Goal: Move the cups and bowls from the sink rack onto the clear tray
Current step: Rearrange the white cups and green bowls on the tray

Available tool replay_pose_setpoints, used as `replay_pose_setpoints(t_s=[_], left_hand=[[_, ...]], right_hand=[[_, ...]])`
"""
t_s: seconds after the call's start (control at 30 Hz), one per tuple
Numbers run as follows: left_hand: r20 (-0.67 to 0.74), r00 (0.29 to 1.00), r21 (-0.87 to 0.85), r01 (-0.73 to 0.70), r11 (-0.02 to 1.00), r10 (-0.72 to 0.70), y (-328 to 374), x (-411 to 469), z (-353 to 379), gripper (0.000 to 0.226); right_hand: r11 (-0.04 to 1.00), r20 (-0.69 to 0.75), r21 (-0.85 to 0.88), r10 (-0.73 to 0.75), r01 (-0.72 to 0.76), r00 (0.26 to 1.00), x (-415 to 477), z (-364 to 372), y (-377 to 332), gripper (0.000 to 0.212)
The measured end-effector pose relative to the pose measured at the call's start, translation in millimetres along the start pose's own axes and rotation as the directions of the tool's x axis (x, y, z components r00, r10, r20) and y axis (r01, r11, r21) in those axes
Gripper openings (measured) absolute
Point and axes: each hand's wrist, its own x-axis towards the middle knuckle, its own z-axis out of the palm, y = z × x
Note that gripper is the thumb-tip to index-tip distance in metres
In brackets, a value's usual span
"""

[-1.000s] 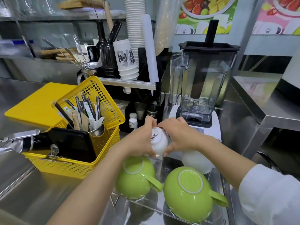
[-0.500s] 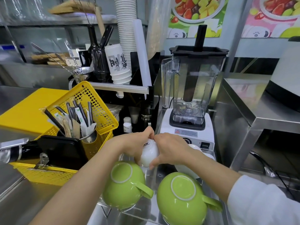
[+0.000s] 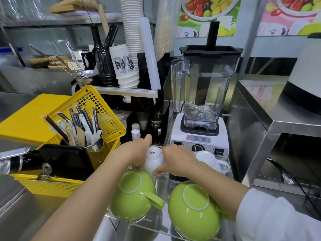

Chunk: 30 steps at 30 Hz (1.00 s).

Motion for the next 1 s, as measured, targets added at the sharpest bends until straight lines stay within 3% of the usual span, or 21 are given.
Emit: replay_pose_setpoints(t_s=[0.13, 0.23, 0.3, 0.5, 0.63, 0.73, 0.8, 0.9, 1.0], left_hand=[[-0.012, 1.0, -0.06, -0.009, 0.998, 0.009, -13.7, -5.5, -8.9, 0.051], [0.038, 0.998, -0.185, -0.042, 0.982, 0.05, -13.0, -13.6, -14.1, 0.078], [0.03, 0.999, -0.242, -0.036, 0.97, 0.045, -6.8, -16.4, -10.0, 0.091], [-0.127, 0.991, -0.26, -0.067, 0.963, 0.035, -1.7, -10.5, 4.6, 0.059], [-0.145, 0.989, -0.29, -0.083, 0.953, 0.042, -7.7, -14.2, 2.3, 0.068], [-0.276, 0.961, -0.355, -0.13, 0.926, 0.029, -11.7, -36.1, -7.2, 0.072], [-0.277, 0.958, -0.417, -0.186, 0.889, 0.071, -16.4, -57.0, -13.6, 0.073], [-0.054, 0.983, -0.398, -0.182, 0.899, 0.175, -25.1, -82.6, -11.2, 0.085], [0.044, 0.981, -0.363, -0.16, 0.918, 0.188, -32.1, -91.8, 4.2, 0.094]], right_hand=[[0.996, 0.035, 0.085, 0.018, -0.021, 0.999, 4.0, -0.1, 9.6, 0.033], [0.991, -0.002, 0.135, 0.018, -0.017, 1.0, 7.4, 0.0, 18.5, 0.016], [0.987, -0.027, 0.161, 0.024, -0.02, 0.999, 6.7, -1.1, 20.8, 0.018], [0.985, -0.062, 0.174, 0.003, 0.008, 0.998, 3.6, -0.1, 23.0, 0.017], [0.984, -0.106, 0.176, 0.006, 0.013, 0.994, -0.2, -1.9, 22.2, 0.022], [0.972, -0.158, 0.226, -0.027, 0.063, 0.987, -9.4, -9.9, 13.1, 0.02], [0.954, -0.103, 0.272, -0.1, 0.125, 0.99, -19.3, -17.6, 3.9, 0.018], [0.942, 0.123, 0.28, -0.227, 0.186, 0.966, -35.2, -24.4, -10.8, 0.03], [0.946, 0.273, 0.22, -0.295, 0.239, 0.916, -43.5, -19.1, -21.3, 0.038]])
